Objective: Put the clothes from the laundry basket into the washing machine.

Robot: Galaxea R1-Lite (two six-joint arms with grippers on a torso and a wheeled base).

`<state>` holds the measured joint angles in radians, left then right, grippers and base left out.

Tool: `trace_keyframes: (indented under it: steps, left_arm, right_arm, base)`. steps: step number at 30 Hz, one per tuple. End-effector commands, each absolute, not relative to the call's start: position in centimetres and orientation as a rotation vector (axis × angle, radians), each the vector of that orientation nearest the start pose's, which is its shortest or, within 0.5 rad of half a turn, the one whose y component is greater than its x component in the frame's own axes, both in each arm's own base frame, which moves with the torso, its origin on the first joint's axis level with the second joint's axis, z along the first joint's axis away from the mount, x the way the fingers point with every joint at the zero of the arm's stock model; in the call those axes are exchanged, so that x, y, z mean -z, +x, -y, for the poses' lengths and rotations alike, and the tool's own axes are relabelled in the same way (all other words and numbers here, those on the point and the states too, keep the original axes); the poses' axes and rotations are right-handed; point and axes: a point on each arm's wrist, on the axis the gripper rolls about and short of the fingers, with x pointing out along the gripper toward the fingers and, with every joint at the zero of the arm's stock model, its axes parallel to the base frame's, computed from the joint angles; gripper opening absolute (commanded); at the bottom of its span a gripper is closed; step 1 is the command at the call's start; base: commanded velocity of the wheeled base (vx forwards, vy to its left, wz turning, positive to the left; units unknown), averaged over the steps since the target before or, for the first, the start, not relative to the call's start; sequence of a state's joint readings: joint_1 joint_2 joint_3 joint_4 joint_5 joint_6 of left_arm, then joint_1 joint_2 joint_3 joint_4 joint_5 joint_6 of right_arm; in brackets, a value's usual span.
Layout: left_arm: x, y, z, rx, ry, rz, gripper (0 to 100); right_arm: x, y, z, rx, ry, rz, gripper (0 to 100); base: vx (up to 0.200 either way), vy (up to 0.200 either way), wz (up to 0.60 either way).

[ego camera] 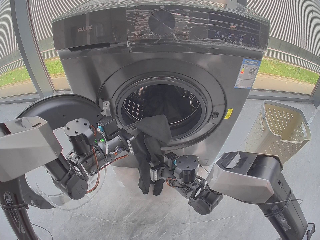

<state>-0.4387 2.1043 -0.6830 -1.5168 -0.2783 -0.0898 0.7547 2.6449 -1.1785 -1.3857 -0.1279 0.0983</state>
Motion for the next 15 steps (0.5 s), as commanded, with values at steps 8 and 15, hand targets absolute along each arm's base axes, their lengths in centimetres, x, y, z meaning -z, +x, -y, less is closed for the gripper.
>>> trace_keyframes:
  steps: [8,15]
  left_arm:
    - [-10.0,32.6,14.4,0.679,-0.092,0.049,0]
    - [-10.1,32.5,14.5,0.686,-0.093,0.050,0]
  right_arm:
    - [0.2,30.8,-28.5,-0.612,0.055,-0.103,0]
    - [-2.0,29.1,-26.9,-0.612,0.051,-0.105,0]
  base:
    - [0.000,0.000,0.00]
    - [0.000,0.000,0.00]
